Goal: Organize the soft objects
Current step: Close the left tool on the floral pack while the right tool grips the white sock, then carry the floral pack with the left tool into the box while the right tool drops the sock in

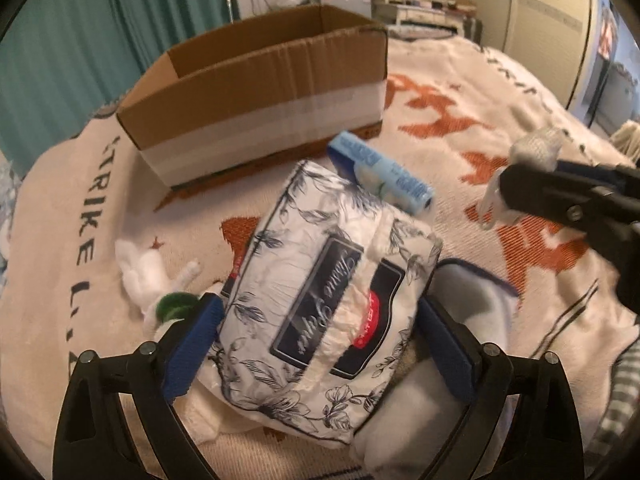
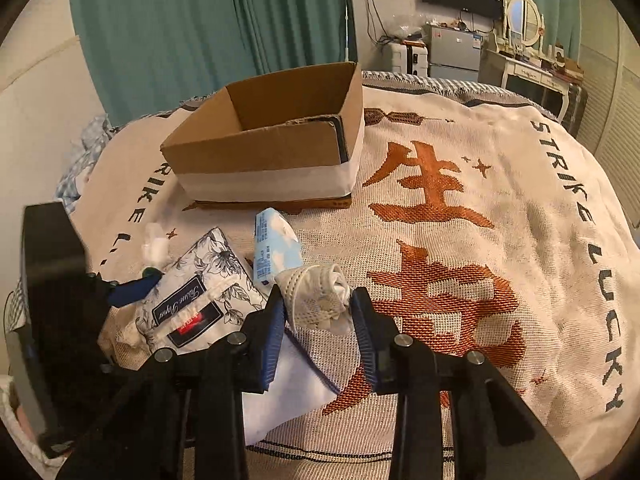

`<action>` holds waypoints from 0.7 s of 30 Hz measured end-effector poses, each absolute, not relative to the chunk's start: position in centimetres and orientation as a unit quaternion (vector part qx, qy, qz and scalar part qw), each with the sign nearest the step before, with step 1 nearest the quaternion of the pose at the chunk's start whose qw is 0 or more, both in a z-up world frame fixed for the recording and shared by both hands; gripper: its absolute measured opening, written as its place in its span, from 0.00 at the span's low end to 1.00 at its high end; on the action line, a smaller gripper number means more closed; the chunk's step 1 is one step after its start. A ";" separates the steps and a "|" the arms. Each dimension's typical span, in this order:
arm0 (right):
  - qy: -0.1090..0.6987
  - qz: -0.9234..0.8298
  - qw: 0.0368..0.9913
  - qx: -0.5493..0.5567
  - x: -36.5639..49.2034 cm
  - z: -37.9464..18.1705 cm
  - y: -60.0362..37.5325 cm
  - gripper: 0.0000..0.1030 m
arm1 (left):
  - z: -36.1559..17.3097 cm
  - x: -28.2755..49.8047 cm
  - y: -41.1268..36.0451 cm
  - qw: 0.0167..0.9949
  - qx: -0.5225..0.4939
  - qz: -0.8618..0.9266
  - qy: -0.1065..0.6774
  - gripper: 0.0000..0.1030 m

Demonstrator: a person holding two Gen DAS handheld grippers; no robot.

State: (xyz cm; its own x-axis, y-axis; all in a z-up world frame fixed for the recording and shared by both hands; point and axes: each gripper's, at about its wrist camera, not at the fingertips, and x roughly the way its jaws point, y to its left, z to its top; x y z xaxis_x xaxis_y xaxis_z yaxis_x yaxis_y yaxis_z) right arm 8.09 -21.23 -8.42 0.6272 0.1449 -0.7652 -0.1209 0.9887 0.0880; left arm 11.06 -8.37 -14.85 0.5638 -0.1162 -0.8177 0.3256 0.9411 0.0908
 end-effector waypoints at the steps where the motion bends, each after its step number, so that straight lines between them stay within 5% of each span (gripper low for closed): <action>1: 0.426 0.074 0.901 0.014 8.1 -8.5 -21.2 0.32 | -14.9 11.2 -8.3 0.877 0.114 -0.123 0.450 0.95; 10: 0.424 0.073 0.903 0.018 7.6 -8.2 -22.0 0.32 | -13.3 10.1 -7.2 0.890 0.098 -0.123 0.429 0.73; 21: 0.348 0.103 0.932 0.015 5.3 -0.4 -21.1 0.32 | -3.8 7.7 -3.8 0.926 0.031 -0.121 0.357 0.73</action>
